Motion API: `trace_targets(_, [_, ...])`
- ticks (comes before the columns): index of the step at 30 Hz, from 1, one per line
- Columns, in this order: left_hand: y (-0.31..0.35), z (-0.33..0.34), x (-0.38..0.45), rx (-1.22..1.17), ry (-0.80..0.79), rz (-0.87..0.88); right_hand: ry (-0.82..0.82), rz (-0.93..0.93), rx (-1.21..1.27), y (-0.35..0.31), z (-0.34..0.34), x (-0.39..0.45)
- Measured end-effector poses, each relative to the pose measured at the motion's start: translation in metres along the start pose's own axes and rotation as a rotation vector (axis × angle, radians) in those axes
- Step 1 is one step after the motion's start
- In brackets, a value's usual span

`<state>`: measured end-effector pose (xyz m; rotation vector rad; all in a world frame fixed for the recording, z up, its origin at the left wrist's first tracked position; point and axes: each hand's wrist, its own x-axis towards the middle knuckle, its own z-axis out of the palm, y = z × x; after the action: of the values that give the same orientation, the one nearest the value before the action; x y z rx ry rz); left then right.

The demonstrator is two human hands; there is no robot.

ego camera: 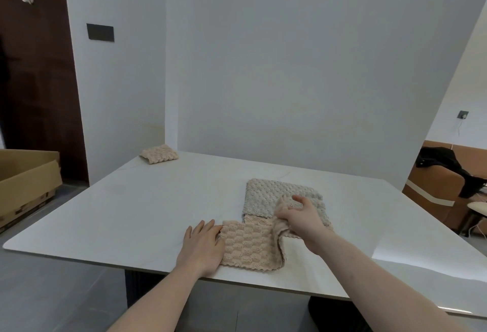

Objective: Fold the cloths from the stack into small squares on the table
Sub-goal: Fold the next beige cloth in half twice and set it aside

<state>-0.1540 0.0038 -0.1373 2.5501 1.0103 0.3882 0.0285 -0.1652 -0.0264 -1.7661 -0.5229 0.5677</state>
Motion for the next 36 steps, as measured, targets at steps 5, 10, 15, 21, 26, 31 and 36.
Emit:
trace_targets(5, [-0.002, 0.001, 0.001, -0.041, 0.001, -0.003, -0.118, -0.042, -0.026, -0.006, 0.032, -0.006])
trace_targets(10, [-0.001, -0.002, -0.001, -0.097, 0.005, -0.008, -0.197, -0.062, -0.057, -0.002, 0.062, -0.008])
trace_targets(15, [0.000, -0.010, -0.006, -0.249, 0.054, 0.002, -0.242, -0.087, -0.106, 0.012, 0.084, -0.011])
trace_targets(21, [0.003, -0.017, -0.005, -0.375, 0.085, -0.019, -0.134, -0.279, -0.197, 0.024, 0.077, -0.016])
trace_targets(26, [0.004, -0.012, -0.002, -0.282, 0.112, 0.002, -0.005, -0.546, -0.619, 0.056, 0.052, -0.015])
trace_targets(31, [0.003, -0.011, -0.003, -0.313, 0.155, 0.018, -0.066, -0.496, -0.770, 0.087, 0.046, -0.007])
trace_targets(36, [0.000, -0.010, -0.002, -0.338, 0.202, 0.017, -0.098, -0.470, -0.833, 0.098, 0.049, -0.006])
